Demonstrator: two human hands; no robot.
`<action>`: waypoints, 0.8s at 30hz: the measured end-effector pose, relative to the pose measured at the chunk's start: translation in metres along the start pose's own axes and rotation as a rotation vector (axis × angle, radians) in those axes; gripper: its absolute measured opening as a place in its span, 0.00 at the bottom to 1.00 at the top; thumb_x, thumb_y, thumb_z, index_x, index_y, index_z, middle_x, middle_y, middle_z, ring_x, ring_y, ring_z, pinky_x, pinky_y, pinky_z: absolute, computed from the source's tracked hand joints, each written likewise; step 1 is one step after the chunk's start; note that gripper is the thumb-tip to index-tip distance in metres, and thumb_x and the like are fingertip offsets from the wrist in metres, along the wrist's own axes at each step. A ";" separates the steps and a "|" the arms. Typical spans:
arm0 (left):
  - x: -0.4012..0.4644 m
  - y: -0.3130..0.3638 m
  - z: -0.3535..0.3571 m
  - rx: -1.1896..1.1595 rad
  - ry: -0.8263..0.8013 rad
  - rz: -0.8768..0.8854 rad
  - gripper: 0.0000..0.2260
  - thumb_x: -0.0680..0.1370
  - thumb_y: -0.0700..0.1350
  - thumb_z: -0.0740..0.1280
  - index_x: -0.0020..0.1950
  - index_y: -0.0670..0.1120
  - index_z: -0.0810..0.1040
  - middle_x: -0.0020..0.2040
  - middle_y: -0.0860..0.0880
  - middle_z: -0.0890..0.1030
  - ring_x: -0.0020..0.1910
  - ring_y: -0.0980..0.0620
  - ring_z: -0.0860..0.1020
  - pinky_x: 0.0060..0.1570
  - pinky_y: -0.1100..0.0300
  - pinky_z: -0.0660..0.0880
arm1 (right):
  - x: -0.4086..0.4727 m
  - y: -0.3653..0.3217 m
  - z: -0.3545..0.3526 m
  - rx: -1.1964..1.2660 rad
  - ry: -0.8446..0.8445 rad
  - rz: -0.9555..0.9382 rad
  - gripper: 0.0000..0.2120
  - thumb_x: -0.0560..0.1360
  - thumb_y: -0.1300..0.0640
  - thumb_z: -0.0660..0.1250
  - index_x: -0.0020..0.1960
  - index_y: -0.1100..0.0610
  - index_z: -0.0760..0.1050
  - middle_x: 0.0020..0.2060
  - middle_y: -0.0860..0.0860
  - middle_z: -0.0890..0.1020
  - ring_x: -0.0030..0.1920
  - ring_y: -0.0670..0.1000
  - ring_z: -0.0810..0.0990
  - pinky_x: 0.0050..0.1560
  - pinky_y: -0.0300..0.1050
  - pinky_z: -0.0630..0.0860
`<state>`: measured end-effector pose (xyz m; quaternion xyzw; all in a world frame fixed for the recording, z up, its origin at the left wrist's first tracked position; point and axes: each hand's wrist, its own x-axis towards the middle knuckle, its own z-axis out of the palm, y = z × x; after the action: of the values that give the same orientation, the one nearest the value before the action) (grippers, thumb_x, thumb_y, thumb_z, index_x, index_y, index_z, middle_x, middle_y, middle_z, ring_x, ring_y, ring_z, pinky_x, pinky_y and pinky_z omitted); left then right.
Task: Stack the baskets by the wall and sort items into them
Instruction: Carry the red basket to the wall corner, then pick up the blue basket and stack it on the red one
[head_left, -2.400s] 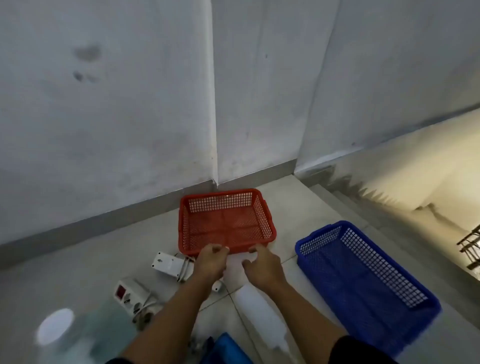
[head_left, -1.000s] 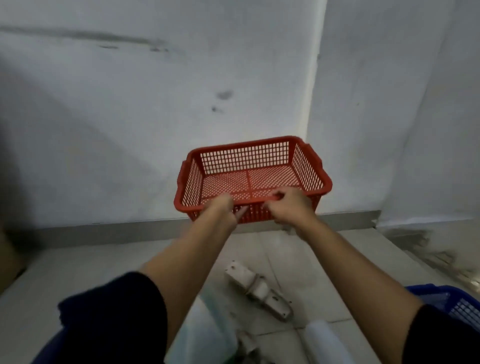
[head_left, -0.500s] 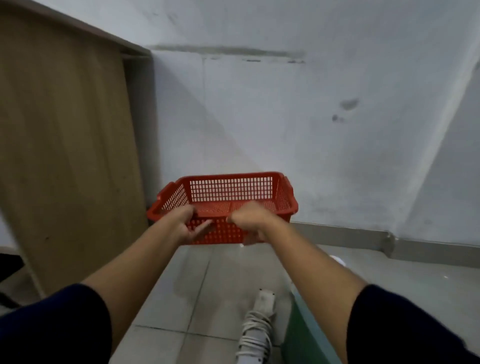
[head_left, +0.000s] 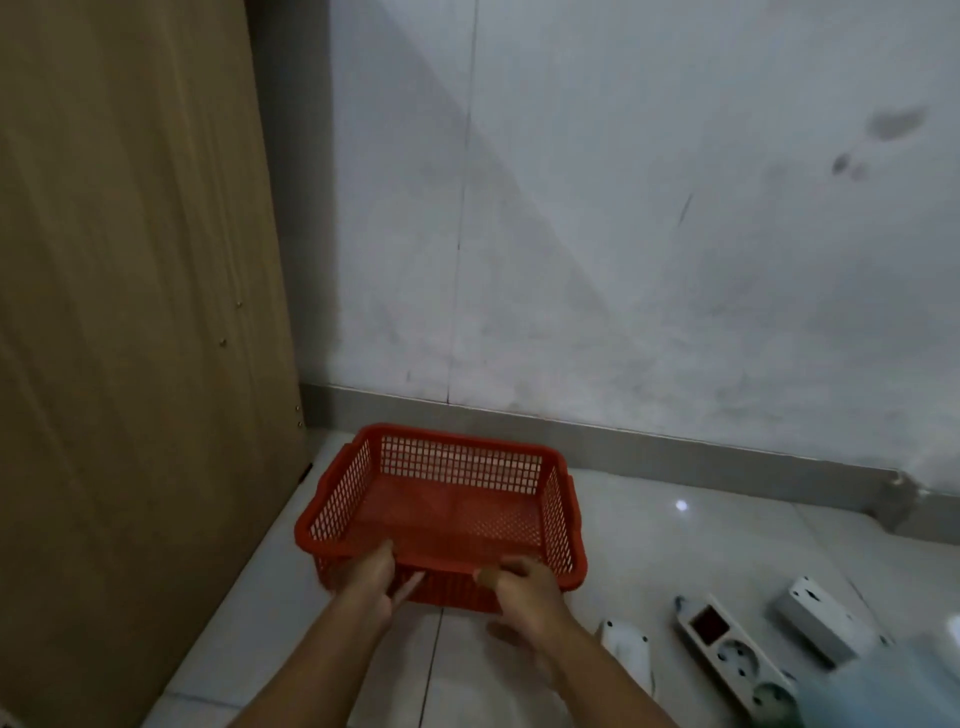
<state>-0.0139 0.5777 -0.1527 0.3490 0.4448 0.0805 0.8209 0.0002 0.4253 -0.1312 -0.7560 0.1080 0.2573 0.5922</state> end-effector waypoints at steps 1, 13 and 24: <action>0.006 -0.002 0.000 -0.029 -0.007 0.004 0.20 0.79 0.38 0.62 0.71 0.44 0.66 0.68 0.39 0.71 0.66 0.40 0.71 0.20 0.57 0.78 | 0.006 0.003 0.002 0.036 -0.023 0.013 0.22 0.72 0.57 0.70 0.65 0.54 0.72 0.57 0.53 0.78 0.53 0.52 0.78 0.49 0.49 0.81; -0.036 -0.006 0.043 0.233 -0.090 -0.032 0.09 0.77 0.45 0.60 0.38 0.45 0.69 0.34 0.46 0.70 0.31 0.51 0.68 0.30 0.62 0.67 | -0.005 -0.013 -0.005 0.129 0.028 -0.104 0.11 0.74 0.52 0.68 0.56 0.52 0.75 0.49 0.51 0.81 0.50 0.53 0.81 0.48 0.47 0.78; -0.241 0.001 0.180 0.401 -0.486 0.229 0.08 0.77 0.46 0.57 0.40 0.46 0.71 0.37 0.46 0.73 0.32 0.50 0.71 0.33 0.59 0.67 | -0.160 -0.128 -0.160 0.052 0.346 -0.561 0.15 0.74 0.55 0.64 0.60 0.54 0.71 0.49 0.50 0.78 0.45 0.47 0.77 0.43 0.40 0.73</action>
<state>-0.0152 0.3817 0.0757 0.5604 0.2011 -0.0023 0.8034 -0.0337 0.2860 0.0853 -0.7734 0.0011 -0.0511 0.6319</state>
